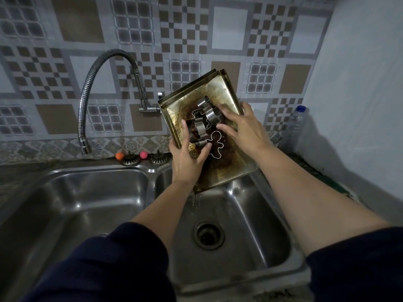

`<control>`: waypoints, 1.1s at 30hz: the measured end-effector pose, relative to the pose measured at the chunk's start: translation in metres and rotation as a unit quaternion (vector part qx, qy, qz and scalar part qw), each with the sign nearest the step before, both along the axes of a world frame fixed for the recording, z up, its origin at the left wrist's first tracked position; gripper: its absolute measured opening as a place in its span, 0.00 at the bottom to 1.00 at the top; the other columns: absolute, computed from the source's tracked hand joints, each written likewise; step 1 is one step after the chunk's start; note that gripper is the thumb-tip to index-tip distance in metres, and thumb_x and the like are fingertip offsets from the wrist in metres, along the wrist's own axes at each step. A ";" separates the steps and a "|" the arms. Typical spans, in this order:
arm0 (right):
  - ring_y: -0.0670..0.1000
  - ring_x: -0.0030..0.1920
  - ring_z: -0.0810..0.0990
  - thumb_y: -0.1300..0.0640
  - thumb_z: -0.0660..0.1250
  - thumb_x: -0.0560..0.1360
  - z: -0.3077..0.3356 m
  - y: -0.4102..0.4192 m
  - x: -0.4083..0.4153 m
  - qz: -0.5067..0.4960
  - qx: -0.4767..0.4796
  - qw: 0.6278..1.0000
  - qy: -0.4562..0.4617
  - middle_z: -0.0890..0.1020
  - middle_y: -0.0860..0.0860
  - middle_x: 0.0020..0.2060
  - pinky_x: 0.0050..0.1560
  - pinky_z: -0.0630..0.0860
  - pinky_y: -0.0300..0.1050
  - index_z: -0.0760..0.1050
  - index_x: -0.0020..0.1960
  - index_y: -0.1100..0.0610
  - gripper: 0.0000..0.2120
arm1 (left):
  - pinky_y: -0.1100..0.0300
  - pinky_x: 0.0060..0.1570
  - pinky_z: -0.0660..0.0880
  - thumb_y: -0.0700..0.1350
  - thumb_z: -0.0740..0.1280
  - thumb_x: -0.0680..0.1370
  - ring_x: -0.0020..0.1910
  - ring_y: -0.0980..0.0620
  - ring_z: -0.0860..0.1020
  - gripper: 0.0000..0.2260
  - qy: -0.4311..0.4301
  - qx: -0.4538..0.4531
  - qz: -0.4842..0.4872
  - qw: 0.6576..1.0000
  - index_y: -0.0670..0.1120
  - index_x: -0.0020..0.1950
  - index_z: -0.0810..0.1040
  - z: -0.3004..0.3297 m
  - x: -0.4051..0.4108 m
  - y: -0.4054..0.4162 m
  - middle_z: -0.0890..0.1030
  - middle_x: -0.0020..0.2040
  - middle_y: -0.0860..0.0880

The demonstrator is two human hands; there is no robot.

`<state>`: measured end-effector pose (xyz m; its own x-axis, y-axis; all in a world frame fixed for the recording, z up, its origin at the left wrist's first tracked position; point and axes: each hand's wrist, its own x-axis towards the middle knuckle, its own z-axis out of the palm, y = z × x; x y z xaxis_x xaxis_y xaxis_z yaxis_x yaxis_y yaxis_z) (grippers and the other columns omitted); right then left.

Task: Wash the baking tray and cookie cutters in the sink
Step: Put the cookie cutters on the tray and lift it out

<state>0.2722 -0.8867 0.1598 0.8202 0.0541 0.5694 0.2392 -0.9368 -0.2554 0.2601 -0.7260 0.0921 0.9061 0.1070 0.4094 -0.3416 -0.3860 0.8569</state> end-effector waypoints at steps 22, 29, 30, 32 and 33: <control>0.58 0.71 0.67 0.38 0.59 0.76 0.023 0.004 -0.021 -0.013 -0.050 0.999 -0.014 0.53 0.54 0.77 0.57 0.78 0.57 0.57 0.72 0.32 0.26 | 0.41 0.69 0.58 0.62 0.67 0.74 0.76 0.37 0.52 0.40 -0.016 -0.060 -0.010 0.998 0.70 0.73 0.40 0.011 -0.019 -0.004 0.48 0.76 0.37; 0.60 0.69 0.68 0.39 0.60 0.76 0.028 0.010 -0.022 -0.006 -0.054 0.998 -0.012 0.53 0.55 0.76 0.56 0.78 0.58 0.57 0.73 0.33 0.27 | 0.43 0.70 0.56 0.61 0.66 0.75 0.76 0.40 0.49 0.39 -0.022 -0.068 -0.012 0.997 0.69 0.74 0.41 0.016 -0.025 0.000 0.47 0.77 0.38; 0.60 0.69 0.69 0.38 0.59 0.76 0.028 0.011 -0.022 -0.008 -0.055 0.998 -0.012 0.54 0.55 0.76 0.55 0.79 0.58 0.57 0.73 0.33 0.27 | 0.43 0.70 0.56 0.61 0.66 0.75 0.76 0.40 0.48 0.39 -0.024 -0.068 -0.010 0.997 0.69 0.74 0.41 0.016 -0.025 0.001 0.47 0.77 0.39; 0.60 0.67 0.71 0.38 0.59 0.75 0.026 0.014 -0.024 -0.012 -0.057 0.998 -0.010 0.54 0.55 0.76 0.53 0.80 0.57 0.56 0.73 0.32 0.27 | 0.43 0.70 0.56 0.61 0.66 0.74 0.77 0.40 0.48 0.39 -0.025 -0.062 -0.003 0.998 0.69 0.74 0.41 0.014 -0.026 0.004 0.47 0.77 0.39; 0.60 0.66 0.72 0.38 0.58 0.75 0.025 0.015 -0.024 -0.010 -0.056 0.998 -0.006 0.54 0.56 0.76 0.52 0.80 0.57 0.56 0.73 0.32 0.27 | 0.43 0.70 0.57 0.62 0.66 0.74 0.77 0.39 0.48 0.39 -0.023 -0.056 0.001 0.998 0.70 0.74 0.41 0.013 -0.026 0.006 0.47 0.77 0.38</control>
